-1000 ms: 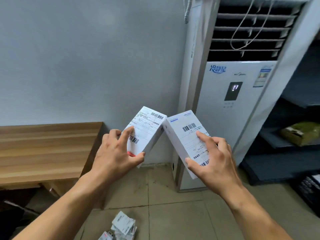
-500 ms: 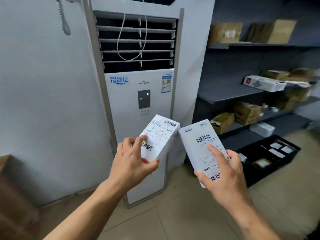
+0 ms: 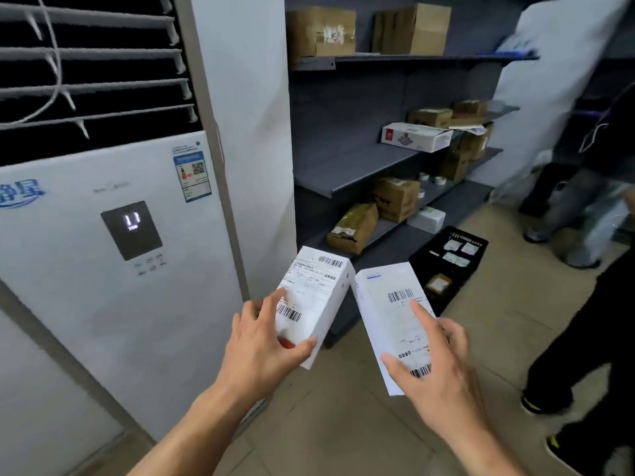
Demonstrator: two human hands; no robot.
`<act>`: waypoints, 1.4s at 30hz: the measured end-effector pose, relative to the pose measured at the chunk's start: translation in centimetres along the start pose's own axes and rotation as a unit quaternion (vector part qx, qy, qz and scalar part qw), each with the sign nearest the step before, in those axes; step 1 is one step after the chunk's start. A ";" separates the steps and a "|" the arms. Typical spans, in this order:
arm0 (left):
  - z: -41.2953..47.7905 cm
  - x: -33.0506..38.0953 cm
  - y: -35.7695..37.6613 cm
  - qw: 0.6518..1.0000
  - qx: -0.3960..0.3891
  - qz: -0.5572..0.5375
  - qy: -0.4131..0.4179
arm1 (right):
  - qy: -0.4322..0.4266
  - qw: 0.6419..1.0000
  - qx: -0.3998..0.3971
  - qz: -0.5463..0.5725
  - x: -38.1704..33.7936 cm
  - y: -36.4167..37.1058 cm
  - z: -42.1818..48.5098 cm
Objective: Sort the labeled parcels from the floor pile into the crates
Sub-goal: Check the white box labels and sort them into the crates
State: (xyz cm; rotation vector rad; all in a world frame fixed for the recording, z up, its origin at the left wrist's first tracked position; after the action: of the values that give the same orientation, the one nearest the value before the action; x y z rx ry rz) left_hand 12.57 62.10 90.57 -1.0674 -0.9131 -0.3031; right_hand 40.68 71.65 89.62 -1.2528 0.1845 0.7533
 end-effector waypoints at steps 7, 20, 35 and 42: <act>12.7 -1.5 5.0 0.997 -0.061 -0.027 0.026 | 0.069 0.996 0.021 -0.055 1.6 1.6 8.1; 29.6 2.2 19.8 0.984 -0.164 -0.027 0.063 | 0.190 0.976 0.080 -0.071 13.1 3.7 18.7; 50.7 7.1 36.1 0.990 -0.126 0.055 -0.012 | 0.261 0.965 0.022 -0.016 35.2 7.4 42.4; 57.3 7.9 44.0 0.986 -0.155 0.057 -0.025 | 0.263 0.964 -0.009 -0.023 39.0 12.2 51.3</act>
State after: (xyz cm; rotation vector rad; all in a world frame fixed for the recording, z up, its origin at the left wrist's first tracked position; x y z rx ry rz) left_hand 16.27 133.79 79.16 -1.4140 -0.8622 -0.3303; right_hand 48.82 135.49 76.95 -1.4501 0.5799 0.3675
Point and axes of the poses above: each hand's wrist, its own z-axis towards the middle knuckle, its own y-axis out of the palm, x = y × z, the point moved 8 cm from there along z, towards the middle knuckle, and after that the axes turned 14 degrees about -z, right-handed, at the moved point
